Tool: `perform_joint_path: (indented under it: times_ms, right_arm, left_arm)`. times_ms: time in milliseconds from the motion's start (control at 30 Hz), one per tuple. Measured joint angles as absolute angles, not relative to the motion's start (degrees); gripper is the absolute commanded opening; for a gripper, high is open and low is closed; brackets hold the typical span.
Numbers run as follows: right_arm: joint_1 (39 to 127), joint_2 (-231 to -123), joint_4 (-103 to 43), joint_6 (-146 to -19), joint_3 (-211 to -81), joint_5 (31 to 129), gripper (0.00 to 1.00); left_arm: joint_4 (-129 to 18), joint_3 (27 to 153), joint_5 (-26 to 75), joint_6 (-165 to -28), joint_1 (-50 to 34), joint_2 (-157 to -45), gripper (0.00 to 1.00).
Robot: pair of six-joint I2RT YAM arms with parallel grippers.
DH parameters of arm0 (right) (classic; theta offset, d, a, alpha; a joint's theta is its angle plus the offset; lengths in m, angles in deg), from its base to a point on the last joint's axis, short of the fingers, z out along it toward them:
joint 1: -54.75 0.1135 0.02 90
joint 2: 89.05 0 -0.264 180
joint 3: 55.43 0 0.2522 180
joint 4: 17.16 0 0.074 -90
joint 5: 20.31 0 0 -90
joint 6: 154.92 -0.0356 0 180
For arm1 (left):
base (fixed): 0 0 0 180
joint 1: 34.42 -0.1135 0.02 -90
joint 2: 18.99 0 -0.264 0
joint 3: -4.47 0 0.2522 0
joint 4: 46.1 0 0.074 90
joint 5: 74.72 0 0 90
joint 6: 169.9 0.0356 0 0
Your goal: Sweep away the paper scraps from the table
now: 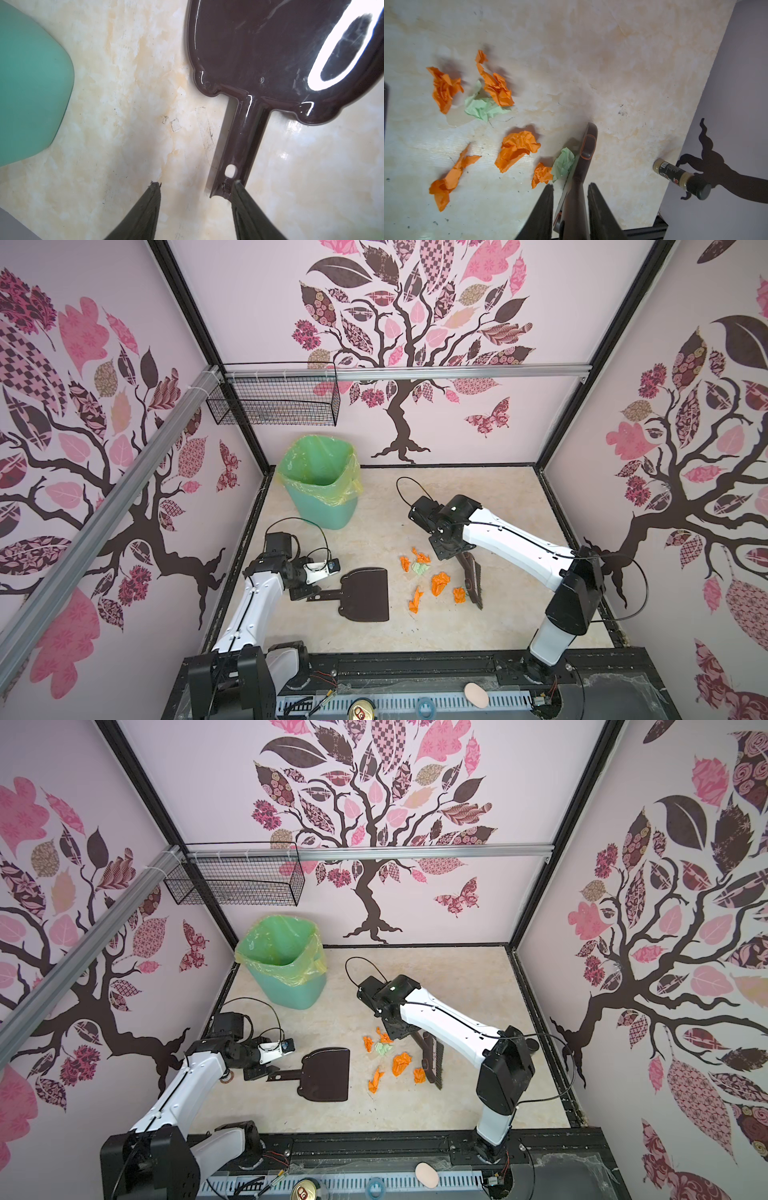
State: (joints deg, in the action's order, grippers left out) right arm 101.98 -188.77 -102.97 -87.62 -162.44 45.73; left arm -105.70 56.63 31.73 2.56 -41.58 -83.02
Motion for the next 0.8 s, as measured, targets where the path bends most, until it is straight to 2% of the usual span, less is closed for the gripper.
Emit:
perform_joint_path:
  times_ms: [267,567,800]
  right_arm:
    - [103.1,-188.8,-101.2,-87.7,-166.7,47.4,0.0]
    - [103.0,-184.9,-101.3,-87.9,-165.4,46.8,0.0]
    - [103.0,-182.7,-101.2,-88.3,-162.6,46.7,0.0]
  left_arm:
    - [-109.8,56.6,31.4,9.1,-41.6,-83.9,0.61]
    - [-116.3,56.1,31.6,17.2,-41.6,-83.9,0.63]
    - [-113.9,55.5,30.8,17.8,-41.4,-89.8,0.64]
